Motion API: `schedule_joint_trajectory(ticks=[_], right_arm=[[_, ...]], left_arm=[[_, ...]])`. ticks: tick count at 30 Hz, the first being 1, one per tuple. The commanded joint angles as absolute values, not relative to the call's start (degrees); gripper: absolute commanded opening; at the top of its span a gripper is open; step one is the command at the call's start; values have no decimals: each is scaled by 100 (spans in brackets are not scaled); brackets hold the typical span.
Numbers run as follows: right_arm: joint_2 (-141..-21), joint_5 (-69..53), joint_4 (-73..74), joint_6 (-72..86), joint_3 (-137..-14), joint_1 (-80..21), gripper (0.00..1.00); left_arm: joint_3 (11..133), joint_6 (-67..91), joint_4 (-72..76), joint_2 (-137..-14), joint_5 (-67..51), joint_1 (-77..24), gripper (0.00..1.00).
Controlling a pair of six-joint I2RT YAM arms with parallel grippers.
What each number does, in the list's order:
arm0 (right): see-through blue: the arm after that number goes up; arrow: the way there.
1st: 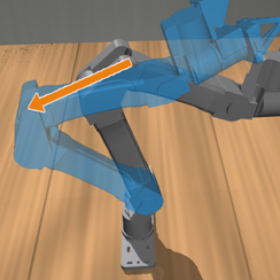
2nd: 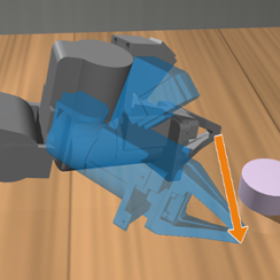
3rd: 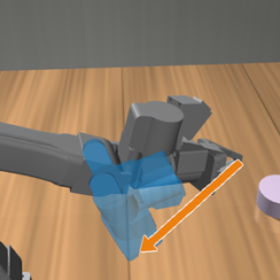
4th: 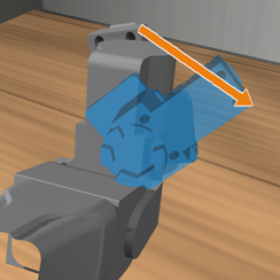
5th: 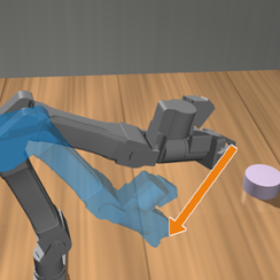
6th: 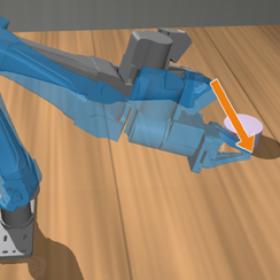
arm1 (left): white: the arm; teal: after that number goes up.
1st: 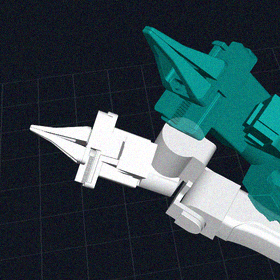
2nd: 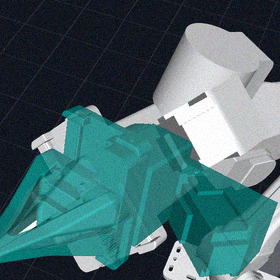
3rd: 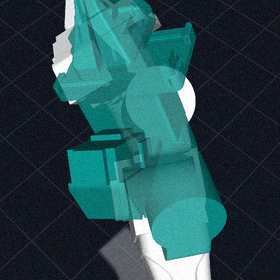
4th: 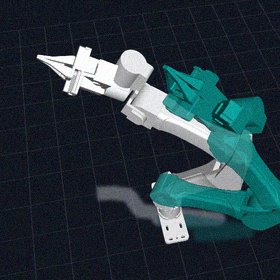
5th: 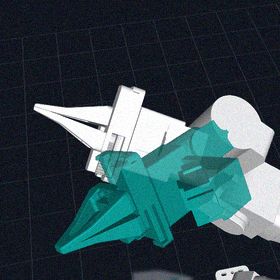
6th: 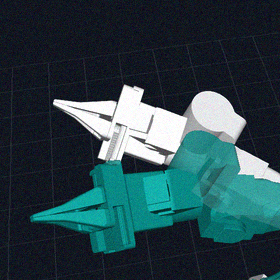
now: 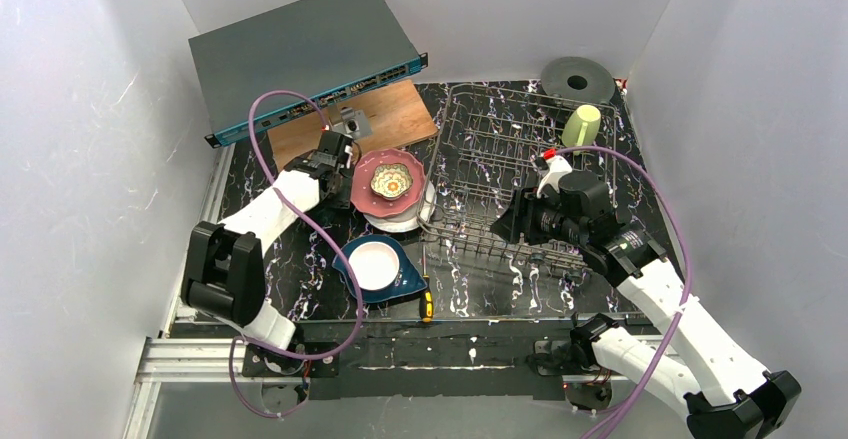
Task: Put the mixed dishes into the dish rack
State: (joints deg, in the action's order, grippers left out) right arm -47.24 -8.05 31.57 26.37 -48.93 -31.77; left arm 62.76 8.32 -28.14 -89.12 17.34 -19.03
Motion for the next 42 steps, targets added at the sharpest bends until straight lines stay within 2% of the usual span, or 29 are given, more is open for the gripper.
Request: schedule_joint_trajectory(ticks=[1,8,16,23,33,42], right_arm=[[-4675,-895,2925,2683,-4871,-3226,62],[-4655,-897,2927,2711,-4847,-3251,62],[-4586,-884,2914,2721,-4825,-3261,62],[-4527,-902,2912,2766,-4780,-3291,62],[-4551,-960,2841,2868,-4766,-3377,62],[-5096,-1181,2310,3072,-4682,-3685,62]], left_arm=[[6282,705,-2763,-8675,1989,-1907,41],[6417,661,-2878,-9050,1954,-1907,41],[6500,755,-3096,-9292,1935,-1908,33],[6333,778,-3081,-8973,1956,-1962,0],[6278,1047,-3686,-7749,1872,-2180,0],[6129,1959,-4332,-5533,547,-2146,0]])
